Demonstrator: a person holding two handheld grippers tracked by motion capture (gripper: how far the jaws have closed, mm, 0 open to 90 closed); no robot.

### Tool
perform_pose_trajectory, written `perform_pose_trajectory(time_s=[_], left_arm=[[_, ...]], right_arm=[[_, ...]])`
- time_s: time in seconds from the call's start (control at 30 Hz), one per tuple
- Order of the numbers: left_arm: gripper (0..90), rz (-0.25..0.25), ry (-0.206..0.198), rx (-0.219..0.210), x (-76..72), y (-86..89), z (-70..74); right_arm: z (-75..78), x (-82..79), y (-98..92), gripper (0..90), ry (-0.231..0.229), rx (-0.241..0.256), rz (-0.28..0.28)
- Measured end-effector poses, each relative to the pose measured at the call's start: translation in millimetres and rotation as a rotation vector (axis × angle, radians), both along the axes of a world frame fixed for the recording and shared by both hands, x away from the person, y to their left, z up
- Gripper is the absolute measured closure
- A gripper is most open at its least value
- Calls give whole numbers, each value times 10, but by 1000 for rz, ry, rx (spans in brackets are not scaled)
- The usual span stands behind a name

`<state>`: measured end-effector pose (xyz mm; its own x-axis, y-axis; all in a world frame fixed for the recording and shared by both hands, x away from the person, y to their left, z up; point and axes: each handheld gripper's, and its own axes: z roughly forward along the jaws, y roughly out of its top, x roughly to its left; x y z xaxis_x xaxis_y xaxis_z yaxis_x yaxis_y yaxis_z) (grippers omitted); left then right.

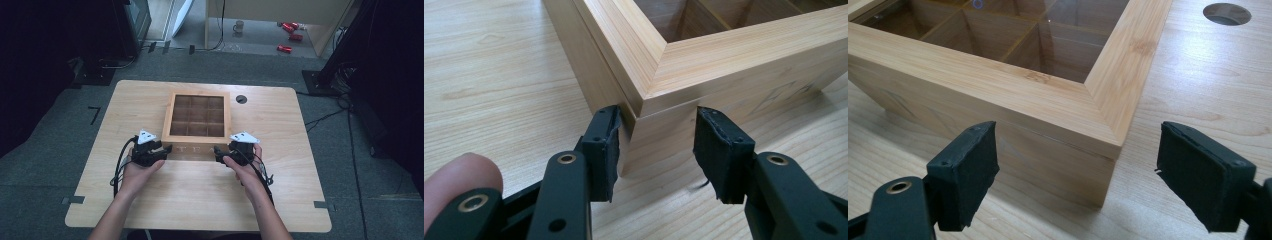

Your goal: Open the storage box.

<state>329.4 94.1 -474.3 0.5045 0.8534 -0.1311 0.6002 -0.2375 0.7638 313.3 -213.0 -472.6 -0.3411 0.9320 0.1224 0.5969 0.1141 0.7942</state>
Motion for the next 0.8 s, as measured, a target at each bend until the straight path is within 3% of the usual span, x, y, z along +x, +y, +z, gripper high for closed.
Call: perform_pose_trajectory(time_s=[0.47, 0.57, 0.7, 0.73, 0.77, 0.8], left_arm=[[591, 14, -52, -25, -43, 14, 96], [601, 7, -77, -46, -61, 21, 172], [579, 10, -64, -79, -49, 59, 193], [579, 14, -82, -102, -53, 83, 203], [616, 34, -105, -121, -54, 132, 255], [620, 34, -105, -121, -54, 132, 255]], right_arm=[[-52, 11, -8, 168, 4, -17, 6], [-62, 36, -1, 168, 3, -18, 0], [-34, 54, 25, 168, -15, -8, -7], [-34, 54, 25, 168, -15, -8, -7], [-22, 65, 53, 151, -3, -45, 8], [-22, 65, 53, 151, -3, -45, 8]])
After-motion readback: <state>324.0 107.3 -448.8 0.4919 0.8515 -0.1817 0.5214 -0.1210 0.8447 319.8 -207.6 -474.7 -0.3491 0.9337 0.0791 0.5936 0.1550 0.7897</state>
